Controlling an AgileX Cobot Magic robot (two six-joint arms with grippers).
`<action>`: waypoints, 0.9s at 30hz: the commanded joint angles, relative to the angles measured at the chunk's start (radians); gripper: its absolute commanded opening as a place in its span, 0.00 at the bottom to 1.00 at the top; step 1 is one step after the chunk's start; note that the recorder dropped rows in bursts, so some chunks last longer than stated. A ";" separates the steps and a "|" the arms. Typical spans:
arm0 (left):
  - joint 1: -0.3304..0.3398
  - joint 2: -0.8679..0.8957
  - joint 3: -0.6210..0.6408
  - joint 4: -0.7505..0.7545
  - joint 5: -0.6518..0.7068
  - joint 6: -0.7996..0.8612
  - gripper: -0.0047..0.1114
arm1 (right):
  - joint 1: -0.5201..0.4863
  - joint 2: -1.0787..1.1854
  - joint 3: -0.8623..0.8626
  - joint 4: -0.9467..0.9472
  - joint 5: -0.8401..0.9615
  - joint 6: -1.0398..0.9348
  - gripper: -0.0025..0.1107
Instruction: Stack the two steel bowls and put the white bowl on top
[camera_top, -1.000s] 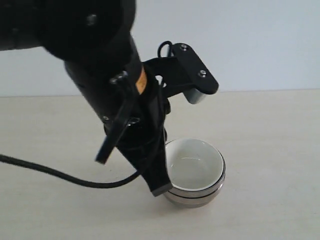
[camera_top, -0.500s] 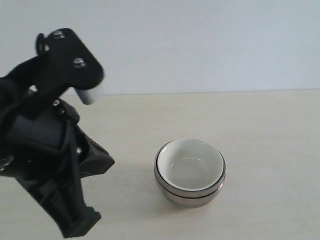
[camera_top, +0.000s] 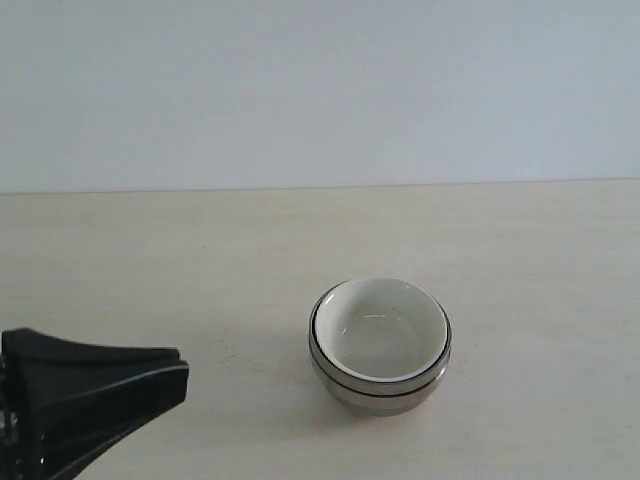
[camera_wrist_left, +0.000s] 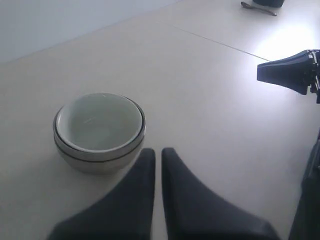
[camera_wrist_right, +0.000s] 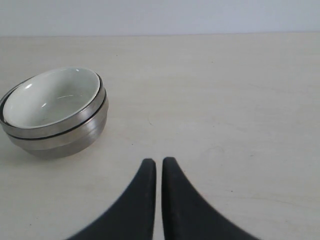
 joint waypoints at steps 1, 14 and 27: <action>-0.001 -0.044 0.101 -0.012 -0.128 -0.135 0.07 | -0.003 -0.006 0.000 -0.001 -0.008 -0.002 0.02; -0.001 -0.051 0.145 -0.003 -0.093 -0.142 0.07 | -0.003 -0.006 0.000 -0.001 -0.008 -0.002 0.02; -0.001 -0.071 0.145 -0.003 -0.093 -0.142 0.07 | -0.003 -0.006 0.000 -0.001 -0.008 -0.002 0.02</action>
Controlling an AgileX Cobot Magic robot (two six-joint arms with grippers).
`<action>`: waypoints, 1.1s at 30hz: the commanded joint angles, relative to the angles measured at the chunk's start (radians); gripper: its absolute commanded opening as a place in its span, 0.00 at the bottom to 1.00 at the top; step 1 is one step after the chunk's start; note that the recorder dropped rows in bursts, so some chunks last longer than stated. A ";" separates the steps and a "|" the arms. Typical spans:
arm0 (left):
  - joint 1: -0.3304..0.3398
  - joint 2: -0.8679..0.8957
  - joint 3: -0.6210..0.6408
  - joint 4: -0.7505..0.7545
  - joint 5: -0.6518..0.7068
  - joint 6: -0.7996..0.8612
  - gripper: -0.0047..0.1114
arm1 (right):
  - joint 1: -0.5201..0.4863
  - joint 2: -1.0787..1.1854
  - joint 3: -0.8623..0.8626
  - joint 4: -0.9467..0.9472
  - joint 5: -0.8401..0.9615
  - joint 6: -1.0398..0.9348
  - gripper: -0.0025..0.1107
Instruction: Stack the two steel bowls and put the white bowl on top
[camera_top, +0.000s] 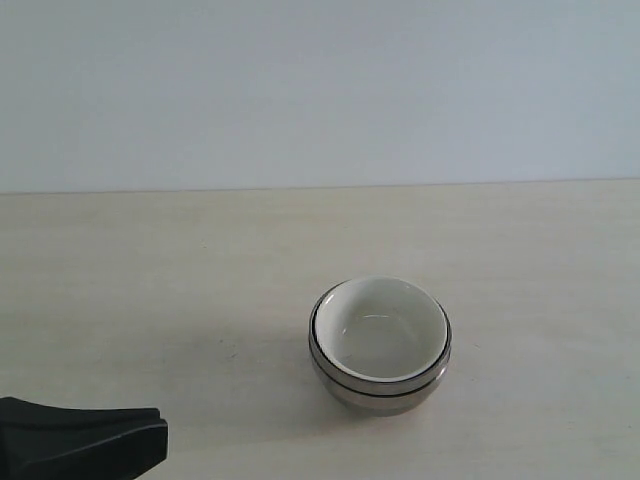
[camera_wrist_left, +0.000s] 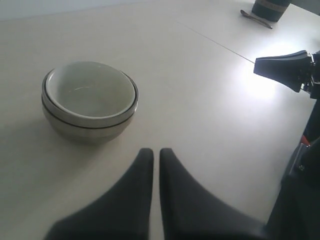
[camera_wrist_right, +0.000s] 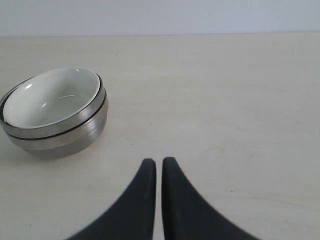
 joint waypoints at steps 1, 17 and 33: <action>-0.001 -0.033 0.004 0.001 -0.006 -0.006 0.07 | -0.003 -0.006 0.000 -0.001 -0.008 -0.002 0.02; 0.217 -0.279 0.023 -0.004 -0.041 -0.129 0.07 | -0.003 -0.006 0.000 -0.001 -0.008 -0.002 0.02; 0.854 -0.726 0.268 -0.004 -0.055 -0.234 0.07 | -0.003 -0.006 0.000 -0.001 -0.008 -0.002 0.02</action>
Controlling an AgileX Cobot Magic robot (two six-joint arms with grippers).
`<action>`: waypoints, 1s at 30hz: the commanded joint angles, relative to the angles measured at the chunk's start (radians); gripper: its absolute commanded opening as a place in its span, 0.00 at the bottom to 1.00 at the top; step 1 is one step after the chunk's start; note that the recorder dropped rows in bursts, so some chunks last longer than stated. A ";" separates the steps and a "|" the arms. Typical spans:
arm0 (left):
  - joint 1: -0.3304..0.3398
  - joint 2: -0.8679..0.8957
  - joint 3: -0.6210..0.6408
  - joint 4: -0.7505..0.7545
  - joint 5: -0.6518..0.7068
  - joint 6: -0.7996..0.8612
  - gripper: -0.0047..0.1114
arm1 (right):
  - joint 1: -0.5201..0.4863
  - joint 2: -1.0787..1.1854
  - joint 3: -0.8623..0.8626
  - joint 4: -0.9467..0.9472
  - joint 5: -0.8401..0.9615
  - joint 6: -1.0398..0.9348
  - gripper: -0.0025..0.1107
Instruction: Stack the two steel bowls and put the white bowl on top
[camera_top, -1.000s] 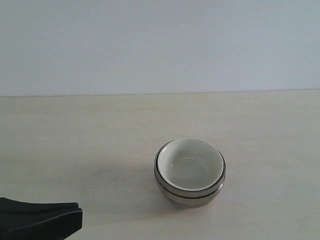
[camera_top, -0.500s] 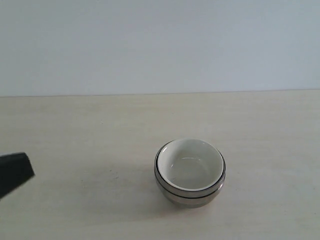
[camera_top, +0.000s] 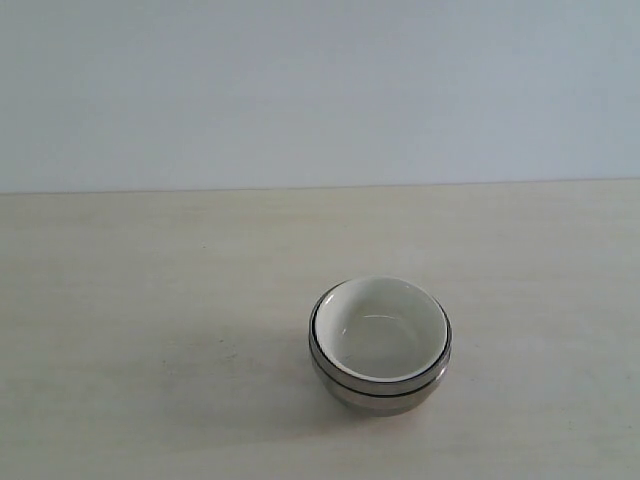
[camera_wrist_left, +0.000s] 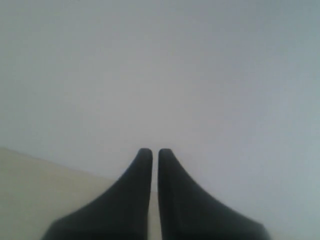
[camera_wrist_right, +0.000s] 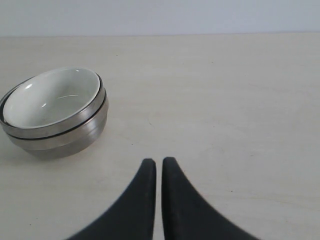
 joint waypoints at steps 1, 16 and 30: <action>0.085 -0.012 0.005 -0.004 0.077 -0.024 0.07 | -0.003 -0.006 0.000 -0.001 -0.008 -0.002 0.02; 0.200 -0.012 0.005 0.014 0.399 0.277 0.07 | -0.003 -0.006 0.000 -0.001 -0.010 -0.002 0.02; 0.202 -0.012 0.005 -0.127 0.426 0.447 0.07 | -0.003 -0.006 0.000 -0.001 -0.010 -0.002 0.02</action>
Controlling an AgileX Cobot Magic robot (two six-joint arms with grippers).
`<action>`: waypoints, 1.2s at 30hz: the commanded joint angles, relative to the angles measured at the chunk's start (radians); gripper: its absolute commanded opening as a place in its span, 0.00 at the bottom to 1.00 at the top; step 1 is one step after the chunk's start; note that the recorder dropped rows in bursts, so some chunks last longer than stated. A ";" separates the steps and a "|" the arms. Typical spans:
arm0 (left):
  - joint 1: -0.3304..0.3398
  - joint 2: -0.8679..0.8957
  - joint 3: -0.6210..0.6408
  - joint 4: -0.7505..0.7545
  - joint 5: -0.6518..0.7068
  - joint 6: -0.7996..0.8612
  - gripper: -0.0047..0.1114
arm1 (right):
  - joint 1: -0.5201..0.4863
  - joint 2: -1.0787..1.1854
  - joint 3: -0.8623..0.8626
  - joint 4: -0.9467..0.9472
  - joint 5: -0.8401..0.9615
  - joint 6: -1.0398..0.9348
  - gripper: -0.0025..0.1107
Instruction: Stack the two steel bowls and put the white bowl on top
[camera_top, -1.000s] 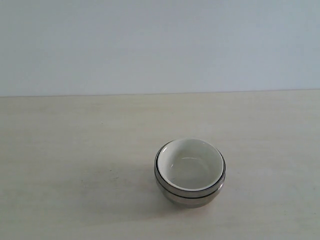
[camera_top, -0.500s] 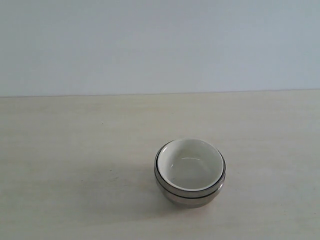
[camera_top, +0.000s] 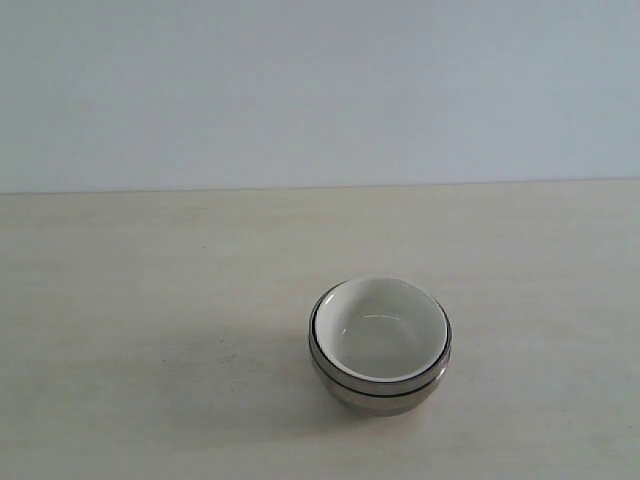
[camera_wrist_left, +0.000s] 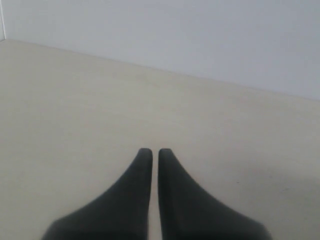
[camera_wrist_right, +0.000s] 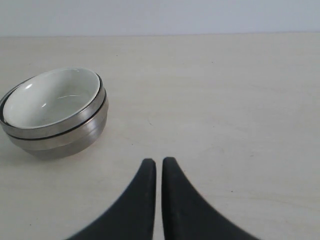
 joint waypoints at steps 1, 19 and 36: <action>0.003 -0.003 0.004 -0.158 -0.013 0.190 0.07 | -0.003 -0.006 0.000 -0.001 -0.010 -0.002 0.02; 0.003 -0.003 0.004 -0.227 0.010 0.323 0.07 | -0.003 -0.006 0.000 -0.001 -0.008 -0.002 0.02; 0.003 -0.003 0.004 -0.224 0.010 0.323 0.07 | -0.003 -0.006 0.000 -0.001 -0.008 -0.002 0.02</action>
